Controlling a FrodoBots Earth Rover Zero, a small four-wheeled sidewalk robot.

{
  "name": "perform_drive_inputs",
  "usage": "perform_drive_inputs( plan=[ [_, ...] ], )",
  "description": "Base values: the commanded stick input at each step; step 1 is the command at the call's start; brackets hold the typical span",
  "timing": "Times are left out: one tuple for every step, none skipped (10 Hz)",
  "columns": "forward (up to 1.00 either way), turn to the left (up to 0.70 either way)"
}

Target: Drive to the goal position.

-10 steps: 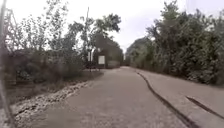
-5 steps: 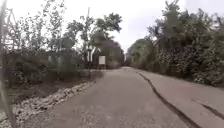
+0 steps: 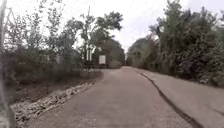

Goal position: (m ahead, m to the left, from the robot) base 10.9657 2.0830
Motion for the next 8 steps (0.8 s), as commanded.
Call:
perform_drive_inputs(
  plan=[
    [0.7,0.0],
    [0.7,0.0],
    [0.7,0.0],
    [0.7,-0.01],
    [0.7,-0.03],
    [0.7,-0.05],
    [0.7,-0.07],
    [0.7,-0.09]
  ],
)
